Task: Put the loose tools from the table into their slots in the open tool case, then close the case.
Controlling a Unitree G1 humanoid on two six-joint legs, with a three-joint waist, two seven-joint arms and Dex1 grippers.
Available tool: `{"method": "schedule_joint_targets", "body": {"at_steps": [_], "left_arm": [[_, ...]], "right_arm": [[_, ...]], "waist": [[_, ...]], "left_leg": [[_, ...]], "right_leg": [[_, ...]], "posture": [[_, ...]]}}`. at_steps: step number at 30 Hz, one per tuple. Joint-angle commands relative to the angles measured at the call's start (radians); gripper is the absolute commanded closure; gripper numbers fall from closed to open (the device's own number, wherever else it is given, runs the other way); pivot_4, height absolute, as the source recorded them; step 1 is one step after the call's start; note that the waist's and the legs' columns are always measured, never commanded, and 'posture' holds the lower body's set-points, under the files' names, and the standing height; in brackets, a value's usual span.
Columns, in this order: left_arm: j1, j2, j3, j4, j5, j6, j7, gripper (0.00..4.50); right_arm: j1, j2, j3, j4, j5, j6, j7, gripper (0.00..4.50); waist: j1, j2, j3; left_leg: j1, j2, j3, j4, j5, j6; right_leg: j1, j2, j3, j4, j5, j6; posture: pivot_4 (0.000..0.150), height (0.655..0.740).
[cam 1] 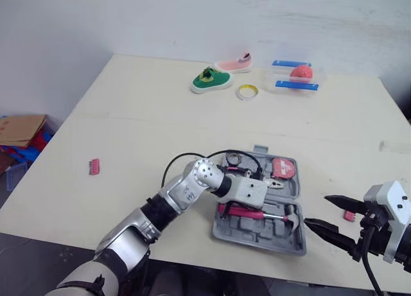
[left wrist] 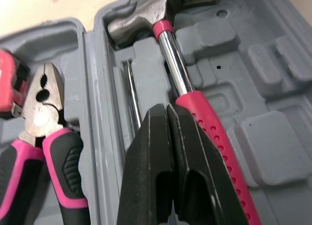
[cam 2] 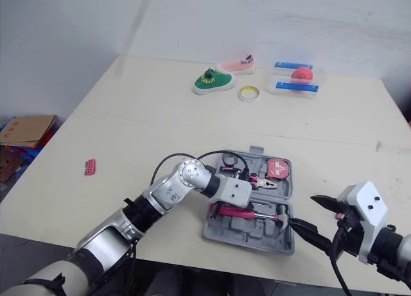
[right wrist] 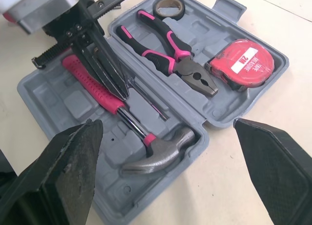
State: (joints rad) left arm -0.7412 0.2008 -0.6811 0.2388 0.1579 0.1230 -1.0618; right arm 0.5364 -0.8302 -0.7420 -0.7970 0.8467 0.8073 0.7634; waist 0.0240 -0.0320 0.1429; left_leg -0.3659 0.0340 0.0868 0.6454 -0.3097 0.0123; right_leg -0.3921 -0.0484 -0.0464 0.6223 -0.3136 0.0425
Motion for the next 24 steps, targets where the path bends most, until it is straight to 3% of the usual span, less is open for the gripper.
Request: {"method": "schedule_joint_targets", "body": {"at_steps": [1,8,14,18,24], "left_arm": [[0.097,0.030,-0.151,0.125,0.126,0.041,-0.025,4.46],[0.002,-0.053,0.064,0.088,-0.063,0.153,-0.050,4.46],[0.004,-0.026,0.122,-0.059,-0.199,0.215,-0.185,4.46],[0.022,-0.020,0.090,-0.077,-0.177,0.228,-0.167,4.46],[0.008,-0.043,0.094,-0.047,-0.169,0.252,-0.121,4.46]], "right_arm": [[-0.004,0.001,-0.004,-0.031,0.016,-0.007,-0.007,0.00],[-0.004,-0.007,-0.018,-0.029,0.025,0.001,-0.005,0.00],[-0.006,-0.006,-0.004,-0.026,0.019,-0.006,-0.006,0.00],[-0.013,-0.002,0.012,-0.030,0.019,-0.006,-0.014,0.00],[-0.007,0.002,0.013,-0.033,0.019,-0.007,-0.013,0.00]], "waist": [[0.000,-0.003,-0.008],[0.003,0.001,-0.005],[-0.004,0.013,0.009],[0.000,0.018,0.014],[0.001,0.013,0.018]], "left_leg": [[0.002,0.000,0.000,0.000,-0.002,0.000],[0.006,-0.002,0.000,0.001,-0.002,0.002],[-0.002,-0.003,0.000,0.002,-0.002,0.003],[-0.003,-0.003,-0.001,0.002,-0.003,0.002],[-0.004,-0.005,-0.001,0.004,-0.003,0.003]], "right_leg": [[0.002,0.000,0.000,0.000,-0.002,-0.001],[0.001,-0.004,-0.001,0.000,-0.004,-0.001],[-0.006,-0.004,-0.002,0.001,-0.002,0.002],[-0.007,-0.003,-0.002,0.004,-0.005,0.002],[-0.007,-0.005,-0.002,0.003,-0.004,0.005]], "posture": [[0.150,0.7304],[0.150,0.7304],[0.150,0.7304],[0.150,0.7304],[0.150,0.7304]]}}
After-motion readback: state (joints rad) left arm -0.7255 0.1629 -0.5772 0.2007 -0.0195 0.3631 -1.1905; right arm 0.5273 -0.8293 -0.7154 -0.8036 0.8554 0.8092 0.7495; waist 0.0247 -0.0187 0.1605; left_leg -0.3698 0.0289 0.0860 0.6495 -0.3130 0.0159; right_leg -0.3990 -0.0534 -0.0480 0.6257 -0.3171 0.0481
